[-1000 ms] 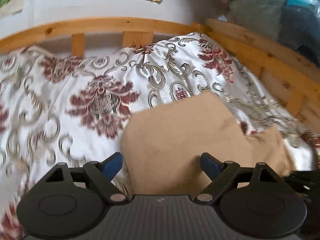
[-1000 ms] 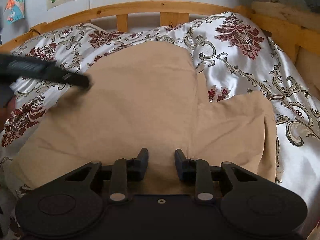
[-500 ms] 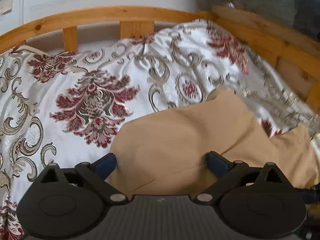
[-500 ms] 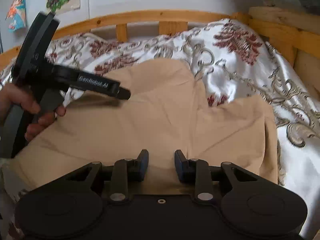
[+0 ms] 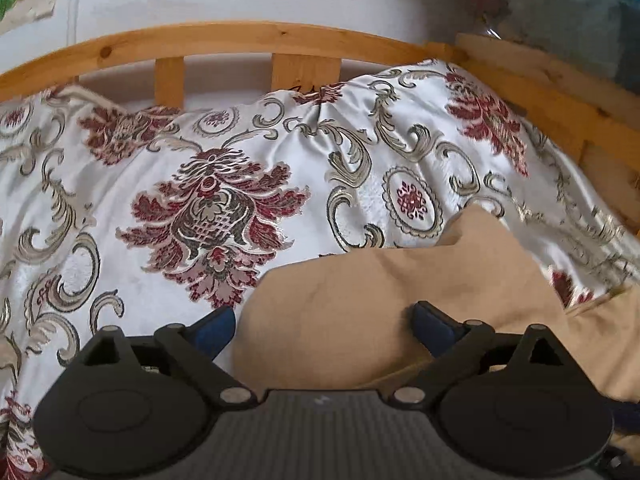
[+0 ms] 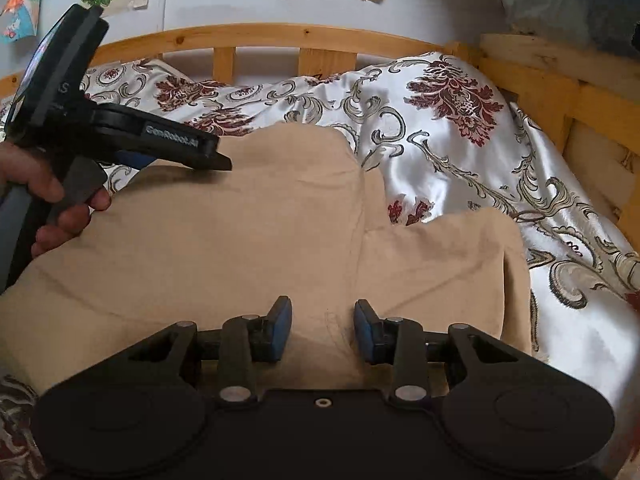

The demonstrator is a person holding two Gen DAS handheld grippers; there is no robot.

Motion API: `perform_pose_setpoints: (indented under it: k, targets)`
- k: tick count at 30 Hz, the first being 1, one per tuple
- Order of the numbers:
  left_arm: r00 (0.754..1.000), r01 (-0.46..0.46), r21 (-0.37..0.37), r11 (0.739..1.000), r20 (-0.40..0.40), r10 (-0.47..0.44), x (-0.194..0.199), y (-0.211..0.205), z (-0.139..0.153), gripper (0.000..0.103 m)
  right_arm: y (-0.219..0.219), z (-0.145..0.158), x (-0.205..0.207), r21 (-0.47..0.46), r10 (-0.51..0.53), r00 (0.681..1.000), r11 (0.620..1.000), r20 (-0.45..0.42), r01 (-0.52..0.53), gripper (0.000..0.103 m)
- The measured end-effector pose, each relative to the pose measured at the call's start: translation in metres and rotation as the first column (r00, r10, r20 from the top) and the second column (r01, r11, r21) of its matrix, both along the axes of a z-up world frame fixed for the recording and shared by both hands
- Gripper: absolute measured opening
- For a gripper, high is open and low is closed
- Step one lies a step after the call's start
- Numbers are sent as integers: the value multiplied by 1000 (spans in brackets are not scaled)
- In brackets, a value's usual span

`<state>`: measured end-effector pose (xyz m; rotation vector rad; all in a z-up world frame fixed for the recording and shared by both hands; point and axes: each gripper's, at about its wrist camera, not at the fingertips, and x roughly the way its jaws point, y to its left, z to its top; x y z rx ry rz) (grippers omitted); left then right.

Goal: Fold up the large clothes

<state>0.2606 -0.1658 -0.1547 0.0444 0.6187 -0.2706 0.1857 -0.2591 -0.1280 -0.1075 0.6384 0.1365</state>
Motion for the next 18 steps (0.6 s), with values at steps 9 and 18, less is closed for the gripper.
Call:
perform_pose_setpoints:
  k: [9,18]
  targets:
    - [1000,-2,-138,990,-26,-1,-16,28,27,98,-23,32,-11,138,-61,996,989,63,52,61]
    - [979,96,-307,947,-140,-145,-79,84,25,102,-100,37,-10,395,-258,961,876,-103,278,99]
